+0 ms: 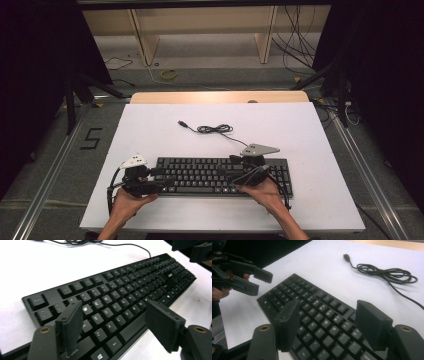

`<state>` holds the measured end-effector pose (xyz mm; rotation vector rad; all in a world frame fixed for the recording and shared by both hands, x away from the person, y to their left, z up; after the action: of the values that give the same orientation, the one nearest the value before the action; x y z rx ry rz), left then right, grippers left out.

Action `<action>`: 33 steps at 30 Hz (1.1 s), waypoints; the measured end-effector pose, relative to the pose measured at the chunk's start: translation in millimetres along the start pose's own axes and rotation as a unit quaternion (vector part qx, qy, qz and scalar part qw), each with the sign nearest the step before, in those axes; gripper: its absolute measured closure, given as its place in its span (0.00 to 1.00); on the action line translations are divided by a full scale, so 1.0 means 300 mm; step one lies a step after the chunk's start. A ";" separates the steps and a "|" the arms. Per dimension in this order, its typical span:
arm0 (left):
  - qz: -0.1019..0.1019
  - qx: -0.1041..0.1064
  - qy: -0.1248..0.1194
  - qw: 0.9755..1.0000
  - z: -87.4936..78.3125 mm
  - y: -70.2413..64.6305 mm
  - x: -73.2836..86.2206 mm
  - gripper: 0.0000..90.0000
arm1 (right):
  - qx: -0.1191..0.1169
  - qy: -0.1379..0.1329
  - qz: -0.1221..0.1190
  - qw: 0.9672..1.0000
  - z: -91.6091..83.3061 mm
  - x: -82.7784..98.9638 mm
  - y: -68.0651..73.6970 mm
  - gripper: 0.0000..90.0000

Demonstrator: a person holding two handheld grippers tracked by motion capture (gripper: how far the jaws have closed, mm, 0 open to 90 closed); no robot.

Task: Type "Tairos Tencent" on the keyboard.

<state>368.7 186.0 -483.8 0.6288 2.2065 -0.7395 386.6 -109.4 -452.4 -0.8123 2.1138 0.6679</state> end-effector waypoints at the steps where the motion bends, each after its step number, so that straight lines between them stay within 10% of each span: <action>1: 0.001 -0.003 0.002 1.000 -0.001 0.002 0.001 0.35 | -0.001 0.003 -0.003 1.000 0.010 -0.005 0.004 0.43; 8: 0.024 -0.043 0.026 0.998 -0.003 0.024 0.014 0.45 | -0.011 0.019 -0.008 1.000 0.075 -0.028 0.026 0.49; 33: 0.017 -0.054 0.080 0.995 -0.015 0.045 0.031 0.84 | -0.034 0.073 -0.022 0.997 0.254 -0.080 0.096 0.76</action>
<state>369.0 200.7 -492.4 0.6903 2.3585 -0.5642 413.3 -30.9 -471.4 -0.9677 2.2071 0.6789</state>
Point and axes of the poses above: each handheld gripper's, and its own axes: z roughly forward along the jaws, x roughly out of its underside, y roughly to its left, the point moved 4 cm from there along z, roughly forward along the jaws, and after that the axes turned 4 degrees about y, right-handed, at the moved point
